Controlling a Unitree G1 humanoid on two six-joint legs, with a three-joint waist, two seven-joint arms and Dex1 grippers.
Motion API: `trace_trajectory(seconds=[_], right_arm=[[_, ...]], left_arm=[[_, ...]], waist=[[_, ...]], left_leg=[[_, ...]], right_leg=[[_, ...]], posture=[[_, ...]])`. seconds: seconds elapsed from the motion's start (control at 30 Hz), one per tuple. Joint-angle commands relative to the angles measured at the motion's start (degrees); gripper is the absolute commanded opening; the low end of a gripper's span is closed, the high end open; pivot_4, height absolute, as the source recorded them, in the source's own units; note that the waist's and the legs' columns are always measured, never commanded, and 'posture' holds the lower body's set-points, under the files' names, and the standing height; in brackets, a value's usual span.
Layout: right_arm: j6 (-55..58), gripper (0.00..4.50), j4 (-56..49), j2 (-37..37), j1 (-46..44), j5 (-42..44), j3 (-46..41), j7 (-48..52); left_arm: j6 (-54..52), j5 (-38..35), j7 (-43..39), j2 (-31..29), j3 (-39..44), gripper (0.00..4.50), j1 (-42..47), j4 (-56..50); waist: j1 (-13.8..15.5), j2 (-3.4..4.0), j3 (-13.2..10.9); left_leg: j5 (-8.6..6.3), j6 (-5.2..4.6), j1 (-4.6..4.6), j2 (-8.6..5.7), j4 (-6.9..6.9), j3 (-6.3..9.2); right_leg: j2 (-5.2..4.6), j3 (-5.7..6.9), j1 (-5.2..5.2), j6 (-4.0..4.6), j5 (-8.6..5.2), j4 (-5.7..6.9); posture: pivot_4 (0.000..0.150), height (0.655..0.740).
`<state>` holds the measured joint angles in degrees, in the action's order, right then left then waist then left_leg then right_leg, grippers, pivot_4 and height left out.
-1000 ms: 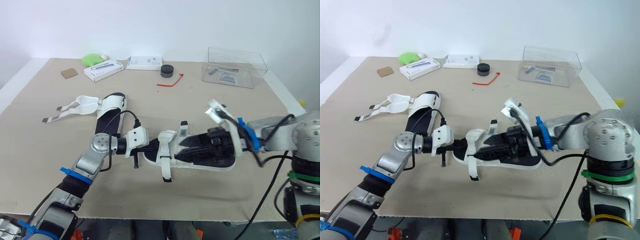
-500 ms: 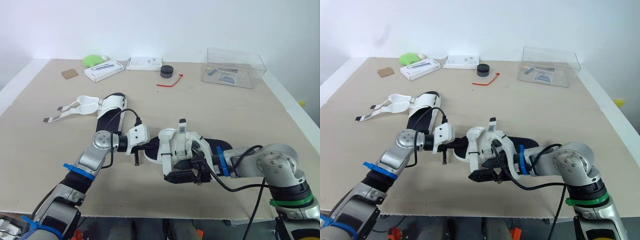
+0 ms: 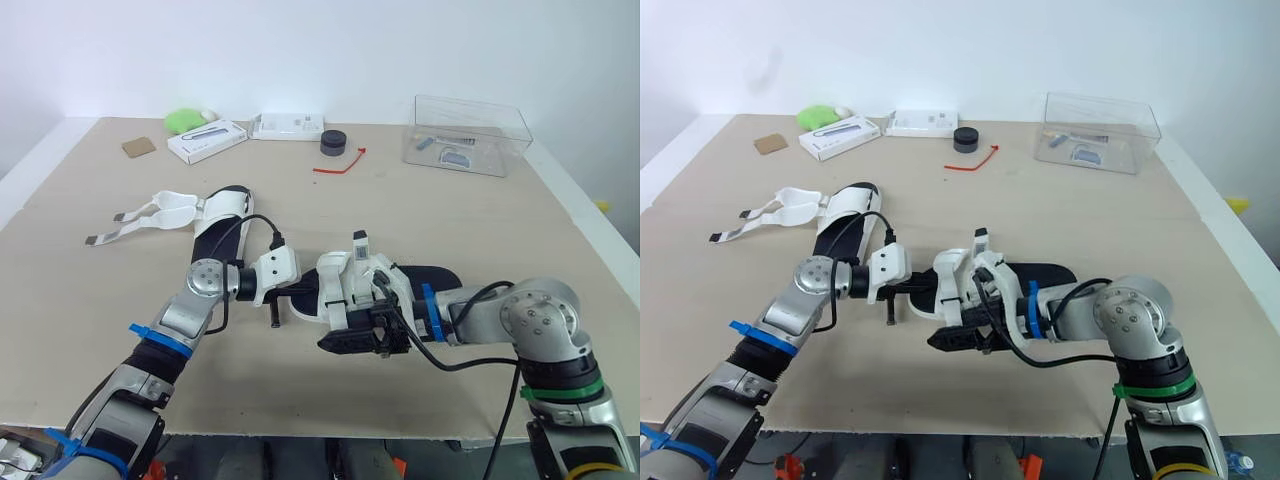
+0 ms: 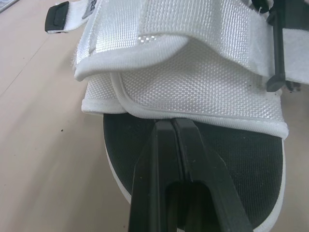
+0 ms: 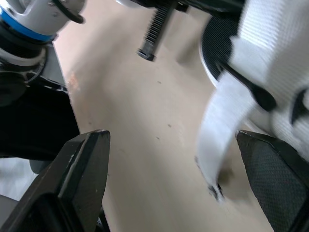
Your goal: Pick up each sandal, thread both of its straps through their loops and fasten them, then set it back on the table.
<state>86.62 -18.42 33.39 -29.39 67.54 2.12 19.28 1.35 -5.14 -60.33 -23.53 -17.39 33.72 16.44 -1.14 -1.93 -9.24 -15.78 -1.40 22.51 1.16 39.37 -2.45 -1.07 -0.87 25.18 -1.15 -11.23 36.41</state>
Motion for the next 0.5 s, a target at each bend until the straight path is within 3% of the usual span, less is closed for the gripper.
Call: trace_trajectory(seconds=[0.03, 0.1, 0.13, 0.2, 0.27, 0.33, 0.5], right_arm=[[0.79, 3.21, -2.84, -0.57, 1.34, 0.23, -1.97, -1.32], [0.48, 2.58, -3.34, -1.38, 1.8, 0.05, -2.27, -1.84], [0.26, 1.79, -3.51, -1.81, 1.92, 0.02, -2.41, -1.97], [-0.12, 1.31, -3.72, -2.54, 2.12, 0.06, -2.56, -2.13], [-0.02, 0.46, -3.91, -2.95, 2.26, -0.05, -2.71, -2.3], [0.08, 0.11, -4.06, -3.17, 2.46, -0.21, -2.78, -2.35], [2.27, 0.11, -5.89, -1.36, 3.83, 1.29, -2.75, -1.22]], left_arm=[[-1.35, 1.84, 0.3, -0.77, -0.68, 0.0, -1.77, 0.48], [-1.51, 1.89, 0.35, -0.79, -0.68, 0.0, -2.05, 0.07], [-1.58, 1.91, 0.37, -0.78, -0.67, 0.0, -2.13, -0.06], [-1.64, 1.97, 0.39, -0.79, -0.7, 0.0, -2.21, -0.14], [-1.74, 1.99, 0.38, -0.78, -0.71, 0.0, -2.24, -0.21], [-1.77, 2.03, 0.36, -0.76, -0.72, 0.0, -2.26, -0.19], [-1.8, 2.09, 0.28, -0.65, -0.93, 0.0, -2.42, -0.28]], waist=[[0.0, 0.0, 0.0], [0.0, 0.0, 0.0], [0.0, 0.0, 0.0], [-0.01, 0.0, 0.0], [-0.01, 0.0, 0.0], [-0.01, 0.0, 0.0], [-0.01, 0.0, 0.0]], left_leg=[[0.0, 0.0, 0.0, 0.0, 0.0, 0.0], [0.0, 0.0, 0.01, 0.0, -0.01, 0.0], [0.0, 0.0, 0.01, 0.01, -0.01, 0.0], [0.0, 0.0, 0.0, 0.0, 0.0, 0.0], [0.0, 0.0, -0.01, 0.01, 0.0, 0.0], [0.0, 0.0, 0.0, 0.01, -0.01, 0.0], [0.0, 0.0, 0.01, 0.0, -0.01, -0.01]], right_leg=[[0.0, 0.0, 0.0, 0.0, 0.0, 0.0], [0.0, 0.0, 0.01, 0.0, 0.0, 0.0], [0.01, -0.01, 0.0, 0.0, 0.0, 0.0], [0.01, -0.01, 0.01, 0.0, 0.0, 0.0], [0.11, 0.0, 0.0, -0.01, 0.01, 0.0], [0.16, 0.0, 0.0, -0.01, 0.0, -0.01], [0.15, 0.0, 0.0, -0.01, 0.0, -0.04]], posture=[[0.15, 0.74], [0.15, 0.74], [0.15, 0.74], [0.15, 0.74], [0.15, 0.74], [0.15, 0.74], [0.15, 0.74]])
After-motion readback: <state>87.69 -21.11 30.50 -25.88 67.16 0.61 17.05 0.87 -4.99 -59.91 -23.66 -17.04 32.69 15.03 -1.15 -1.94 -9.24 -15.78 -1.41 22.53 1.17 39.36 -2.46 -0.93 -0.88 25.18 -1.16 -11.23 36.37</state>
